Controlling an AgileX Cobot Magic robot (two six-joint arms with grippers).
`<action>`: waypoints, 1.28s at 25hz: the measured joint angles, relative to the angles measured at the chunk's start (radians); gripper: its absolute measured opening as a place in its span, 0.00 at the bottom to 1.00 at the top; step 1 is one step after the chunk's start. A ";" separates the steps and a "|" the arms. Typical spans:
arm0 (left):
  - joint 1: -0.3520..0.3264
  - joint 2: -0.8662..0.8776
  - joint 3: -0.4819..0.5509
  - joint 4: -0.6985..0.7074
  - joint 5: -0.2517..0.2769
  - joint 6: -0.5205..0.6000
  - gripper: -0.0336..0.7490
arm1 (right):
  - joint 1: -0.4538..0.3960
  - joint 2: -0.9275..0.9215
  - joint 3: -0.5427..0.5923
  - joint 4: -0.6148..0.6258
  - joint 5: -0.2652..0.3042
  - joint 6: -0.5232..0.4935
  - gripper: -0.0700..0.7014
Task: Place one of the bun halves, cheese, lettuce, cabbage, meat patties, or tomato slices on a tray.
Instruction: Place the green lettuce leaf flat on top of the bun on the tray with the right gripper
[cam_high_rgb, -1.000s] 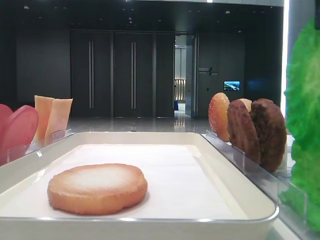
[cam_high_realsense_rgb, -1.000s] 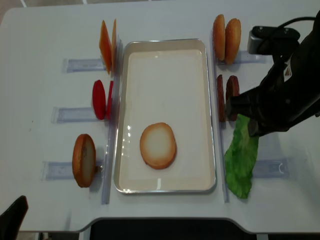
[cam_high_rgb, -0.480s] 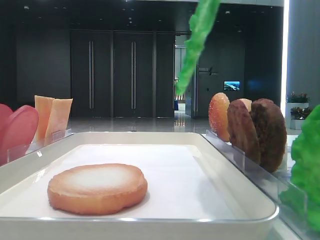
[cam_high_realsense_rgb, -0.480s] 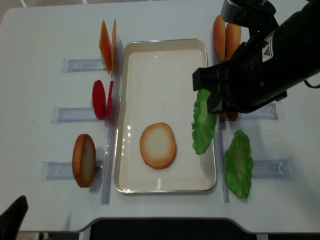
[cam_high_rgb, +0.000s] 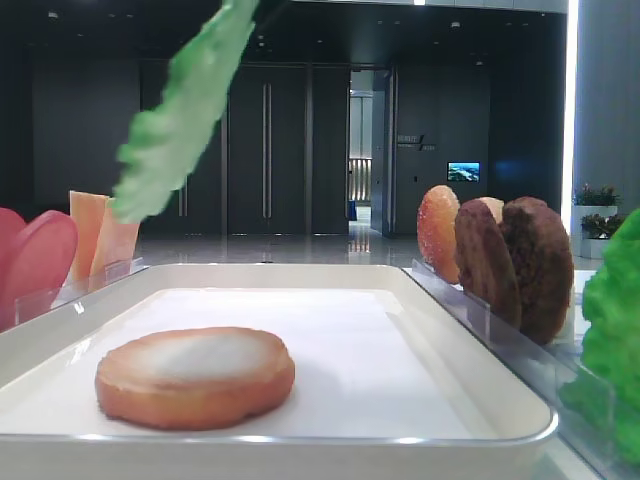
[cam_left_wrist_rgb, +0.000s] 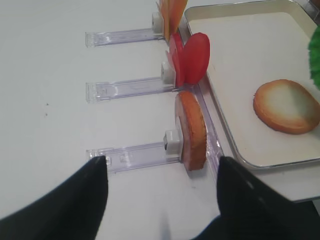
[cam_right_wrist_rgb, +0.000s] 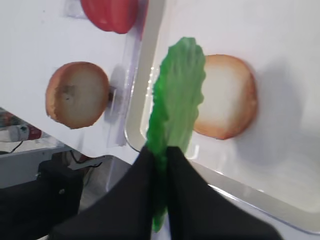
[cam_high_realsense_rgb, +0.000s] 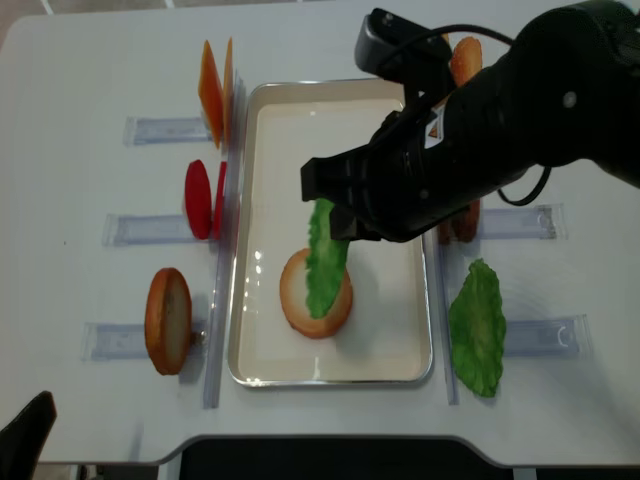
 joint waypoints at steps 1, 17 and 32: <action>0.000 0.000 0.000 0.000 0.000 0.000 0.70 | 0.000 0.018 0.000 0.041 -0.013 -0.036 0.13; 0.000 0.000 0.000 0.000 0.000 0.000 0.70 | 0.000 0.191 -0.001 0.395 -0.115 -0.390 0.13; 0.000 0.000 0.000 0.000 0.000 0.000 0.70 | -0.004 0.250 -0.001 0.408 -0.135 -0.424 0.13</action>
